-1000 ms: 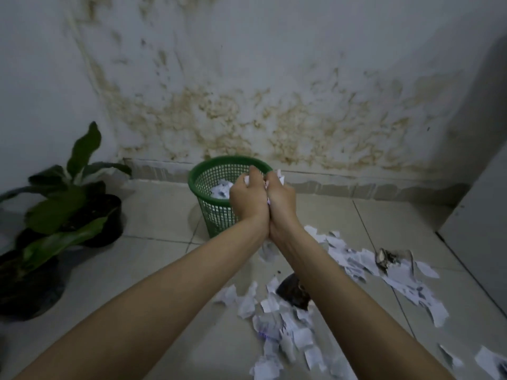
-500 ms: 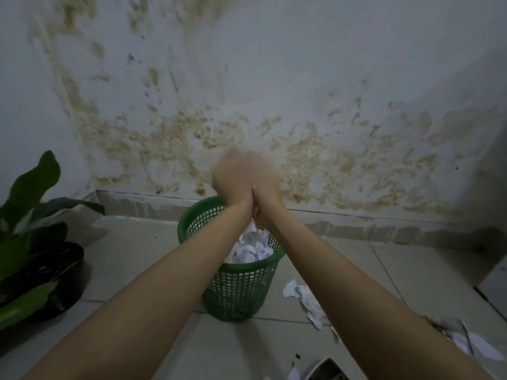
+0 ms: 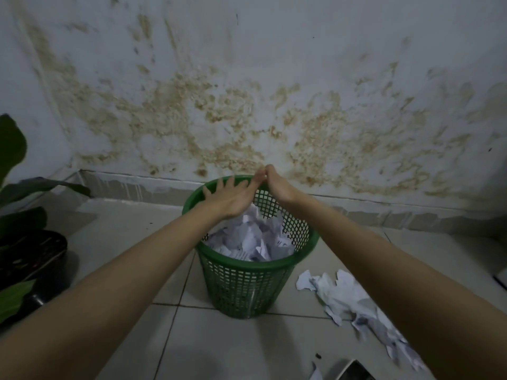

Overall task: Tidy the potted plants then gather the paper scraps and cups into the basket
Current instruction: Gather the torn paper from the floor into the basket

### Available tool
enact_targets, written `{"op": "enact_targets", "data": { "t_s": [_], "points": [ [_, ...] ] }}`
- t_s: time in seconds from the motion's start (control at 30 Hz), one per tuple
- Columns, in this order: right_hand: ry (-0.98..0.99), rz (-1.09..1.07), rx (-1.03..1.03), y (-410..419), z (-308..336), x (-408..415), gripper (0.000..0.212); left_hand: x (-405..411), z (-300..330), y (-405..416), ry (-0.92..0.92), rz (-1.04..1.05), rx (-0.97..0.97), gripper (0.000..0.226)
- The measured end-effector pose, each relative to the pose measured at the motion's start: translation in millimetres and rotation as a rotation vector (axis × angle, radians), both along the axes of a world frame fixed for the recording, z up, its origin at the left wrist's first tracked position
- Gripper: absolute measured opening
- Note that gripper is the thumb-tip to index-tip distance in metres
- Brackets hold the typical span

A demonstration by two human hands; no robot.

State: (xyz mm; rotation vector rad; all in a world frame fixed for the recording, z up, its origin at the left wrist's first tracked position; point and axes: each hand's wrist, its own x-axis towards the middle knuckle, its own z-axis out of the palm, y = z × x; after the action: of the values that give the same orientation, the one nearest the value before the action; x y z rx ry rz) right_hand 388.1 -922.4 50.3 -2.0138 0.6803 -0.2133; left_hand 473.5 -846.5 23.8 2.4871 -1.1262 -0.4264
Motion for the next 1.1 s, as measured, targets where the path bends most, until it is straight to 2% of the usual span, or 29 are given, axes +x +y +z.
{"op": "enact_targets", "data": {
  "t_s": [0.1,0.17,0.2,0.27,0.37,0.53,0.67,0.77,0.8,0.87,0.9,0.97,1.1],
  "points": [
    [0.095,0.056,-0.118,-3.7,-0.2,-2.4,0.06,3.1,1.6,5.7,-0.007,-0.136,0.073,0.11],
    [0.212,0.169,-0.08,-2.0,-11.3,-12.2,0.047,0.6,-7.7,12.4,0.176,-0.261,0.205,0.118],
    [0.294,0.213,-0.083,-0.6,-18.9,-18.8,0.043,-3.6,-12.0,17.1,0.26,-0.311,0.299,0.114],
    [0.39,0.214,-0.175,-1.4,-29.3,-32.5,0.051,-10.5,-17.6,22.3,0.207,-0.298,0.405,0.095],
    [0.279,0.114,-0.337,1.1,-11.4,-52.2,0.053,-22.4,-4.8,22.6,-0.061,-0.178,0.292,0.09],
    [0.114,0.025,-0.372,22.4,37.0,-111.6,0.048,-78.3,39.6,34.5,-0.114,-0.232,-0.021,0.108],
    [0.247,0.026,-0.345,29.3,43.4,-166.3,0.047,-131.7,56.1,39.2,-0.116,-0.247,-0.194,0.088],
    [0.422,0.024,-0.276,26.8,26.1,-204.8,0.049,-175.5,55.4,43.7,-0.169,-0.337,-0.299,0.106],
    [0.461,0.027,-0.267,26.9,14.1,-217.9,0.049,-190.9,48.7,46.0,-0.206,-0.39,-0.316,0.102],
    [0.561,0.087,-0.295,27.8,-16.0,-241.8,0.045,-217.8,20.0,48.2,-0.274,-0.517,-0.34,0.074],
    [0.602,0.11,-0.317,29.0,-33.8,-252.4,0.044,-228.4,1.5,50.2,-0.285,-0.571,-0.322,0.063],
    [0.639,0.092,-0.312,34.5,-67.7,-272.8,0.043,-244.2,-36.9,56.0,-0.245,-0.644,-0.176,0.058],
    [0.733,-0.024,-0.373,54.1,-127.0,-312.7,0.043,-242.9,-113.2,65.9,-0.142,-0.63,0.38,0.059]
  ]
}}
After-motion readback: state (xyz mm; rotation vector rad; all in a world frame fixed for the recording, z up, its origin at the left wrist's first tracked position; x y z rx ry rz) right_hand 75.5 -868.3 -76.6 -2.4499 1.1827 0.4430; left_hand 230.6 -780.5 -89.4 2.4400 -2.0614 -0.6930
